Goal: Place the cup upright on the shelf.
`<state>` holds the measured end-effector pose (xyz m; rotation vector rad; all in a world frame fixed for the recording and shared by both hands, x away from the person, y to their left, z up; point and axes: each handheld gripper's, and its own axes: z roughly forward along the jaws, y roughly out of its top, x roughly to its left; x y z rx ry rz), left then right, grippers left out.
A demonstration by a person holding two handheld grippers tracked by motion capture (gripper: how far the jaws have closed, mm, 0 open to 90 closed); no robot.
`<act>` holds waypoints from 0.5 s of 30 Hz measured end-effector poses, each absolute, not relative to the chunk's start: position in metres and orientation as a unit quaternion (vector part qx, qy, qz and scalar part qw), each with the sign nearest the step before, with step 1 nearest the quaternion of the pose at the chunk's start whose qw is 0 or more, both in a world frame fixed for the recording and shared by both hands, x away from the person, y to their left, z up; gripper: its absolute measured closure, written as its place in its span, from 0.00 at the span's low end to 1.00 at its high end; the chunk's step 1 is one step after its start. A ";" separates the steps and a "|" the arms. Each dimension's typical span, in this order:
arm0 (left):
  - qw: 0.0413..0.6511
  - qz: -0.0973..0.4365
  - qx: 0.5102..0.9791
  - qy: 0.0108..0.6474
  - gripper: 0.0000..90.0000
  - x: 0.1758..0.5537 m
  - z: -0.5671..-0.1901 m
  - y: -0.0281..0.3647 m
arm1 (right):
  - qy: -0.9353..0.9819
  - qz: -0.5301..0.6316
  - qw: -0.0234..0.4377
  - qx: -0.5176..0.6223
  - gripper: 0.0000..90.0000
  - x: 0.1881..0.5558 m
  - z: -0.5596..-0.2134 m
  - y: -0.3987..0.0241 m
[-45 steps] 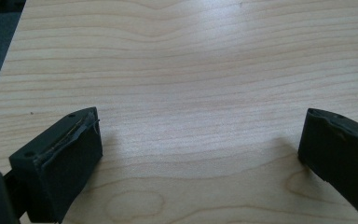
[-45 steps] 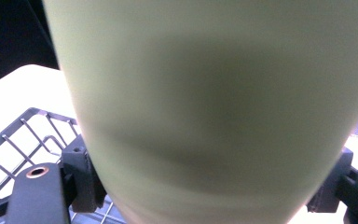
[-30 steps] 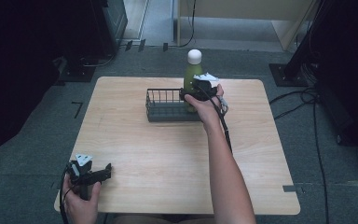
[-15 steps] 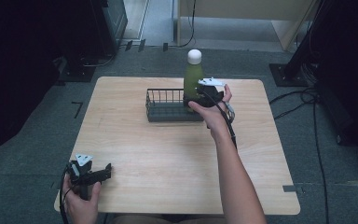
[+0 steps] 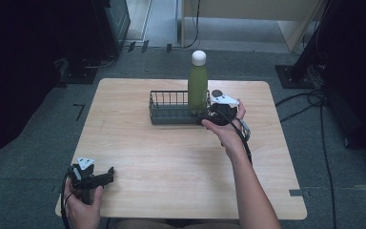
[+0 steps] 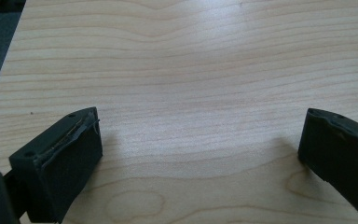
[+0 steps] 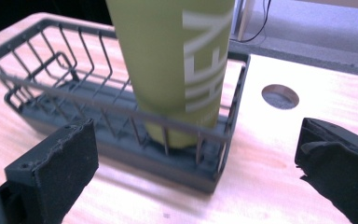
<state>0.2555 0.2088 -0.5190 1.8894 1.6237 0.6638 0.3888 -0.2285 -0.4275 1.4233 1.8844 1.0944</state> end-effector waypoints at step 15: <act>0.278 0.247 0.704 0.605 0.00 0.255 -0.519 0.209 | 0.685 0.406 0.270 0.542 0.00 0.340 -0.444 -0.269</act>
